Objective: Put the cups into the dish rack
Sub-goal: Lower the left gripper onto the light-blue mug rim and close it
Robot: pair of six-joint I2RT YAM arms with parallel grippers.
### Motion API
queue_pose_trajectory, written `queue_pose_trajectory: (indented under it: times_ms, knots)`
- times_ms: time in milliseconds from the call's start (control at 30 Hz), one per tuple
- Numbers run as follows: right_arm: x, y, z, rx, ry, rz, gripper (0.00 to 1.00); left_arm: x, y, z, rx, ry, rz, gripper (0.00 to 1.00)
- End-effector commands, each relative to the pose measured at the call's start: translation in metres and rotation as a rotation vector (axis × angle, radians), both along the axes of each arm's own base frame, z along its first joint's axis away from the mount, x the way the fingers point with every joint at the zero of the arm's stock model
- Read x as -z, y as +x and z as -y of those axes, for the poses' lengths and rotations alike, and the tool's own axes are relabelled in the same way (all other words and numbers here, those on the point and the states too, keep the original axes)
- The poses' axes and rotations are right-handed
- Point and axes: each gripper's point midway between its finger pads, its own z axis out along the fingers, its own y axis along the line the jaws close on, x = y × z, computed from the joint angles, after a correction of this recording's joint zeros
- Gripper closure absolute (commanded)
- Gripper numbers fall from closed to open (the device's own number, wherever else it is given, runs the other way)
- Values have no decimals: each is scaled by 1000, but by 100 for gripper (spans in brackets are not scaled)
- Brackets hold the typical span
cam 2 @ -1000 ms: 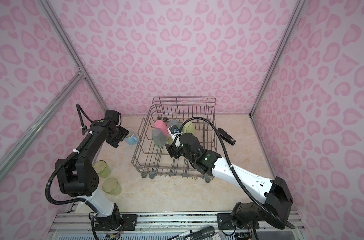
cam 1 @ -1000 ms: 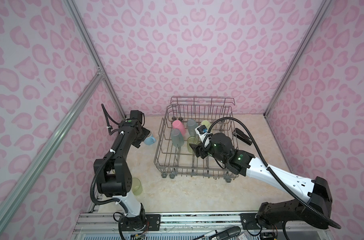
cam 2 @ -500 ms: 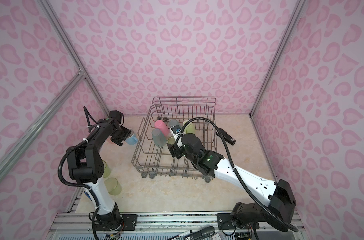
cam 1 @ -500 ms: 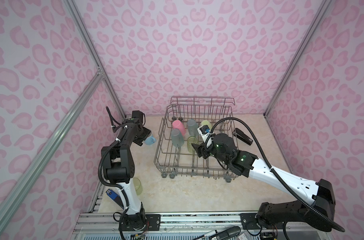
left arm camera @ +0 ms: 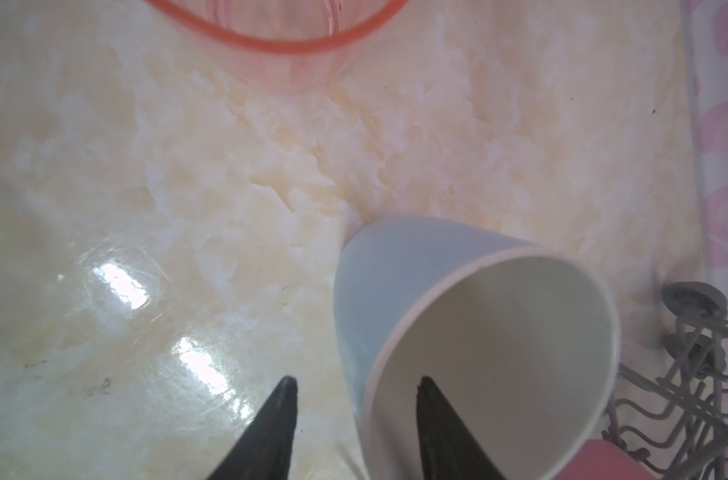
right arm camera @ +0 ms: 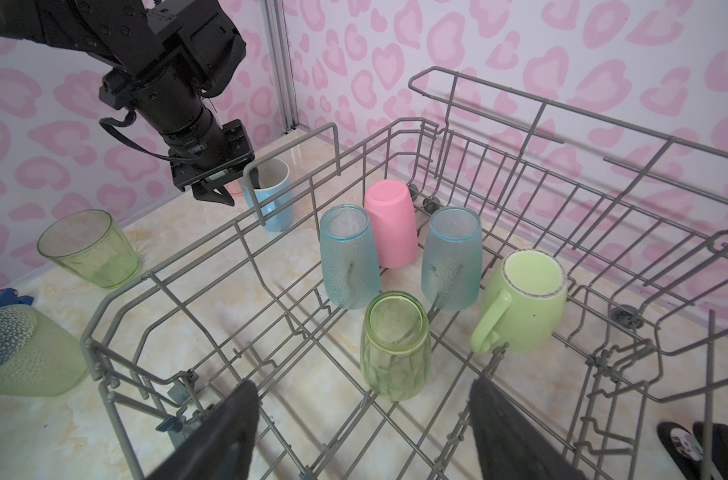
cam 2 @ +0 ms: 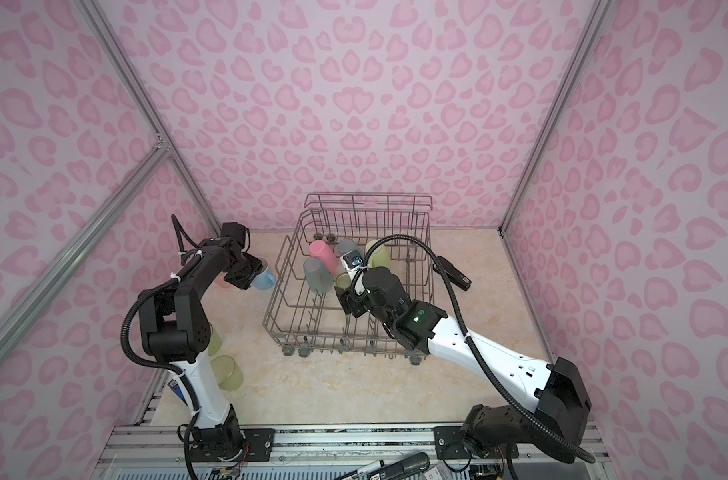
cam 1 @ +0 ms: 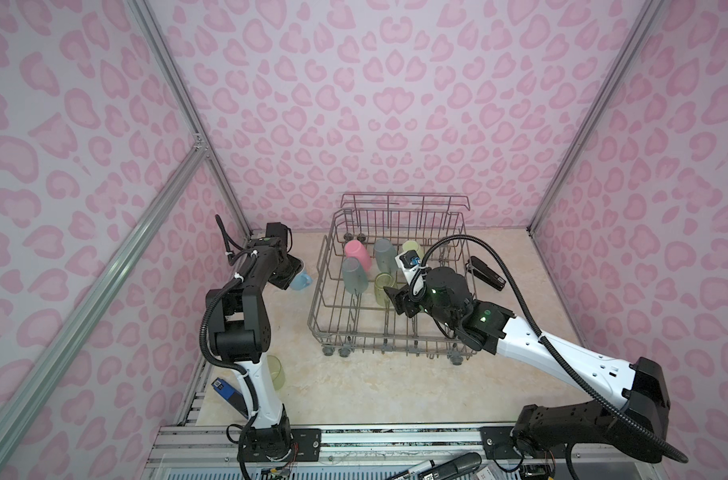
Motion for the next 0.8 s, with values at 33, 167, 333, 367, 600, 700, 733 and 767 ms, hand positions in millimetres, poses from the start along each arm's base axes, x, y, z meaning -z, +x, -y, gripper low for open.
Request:
queue_pose_trajectory:
  times_ms: [33,167,333,367,600,700,733,767]
  knots:
    - [3,-1,4,17,-4,-6,21,3,3,-3,-11,15,0,62]
    - [4,0,8,33,-13,-5,21,3,5,-3,-16,14,10,76]
    - [3,-2,14,51,-13,-4,22,1,7,-5,-7,29,16,89]
    - [2,-2,15,52,-9,-2,22,0,7,-6,-6,34,15,90]
    - [-3,-5,15,47,20,-13,22,-17,4,-11,-6,65,45,96]
    - [-4,-5,16,53,30,-18,22,-29,1,-13,-10,82,67,96]
    - [-5,-5,15,53,38,-19,22,-34,0,-14,-13,88,79,97]
    - [-5,-6,15,56,44,-22,22,-38,-1,-15,-15,91,87,96]
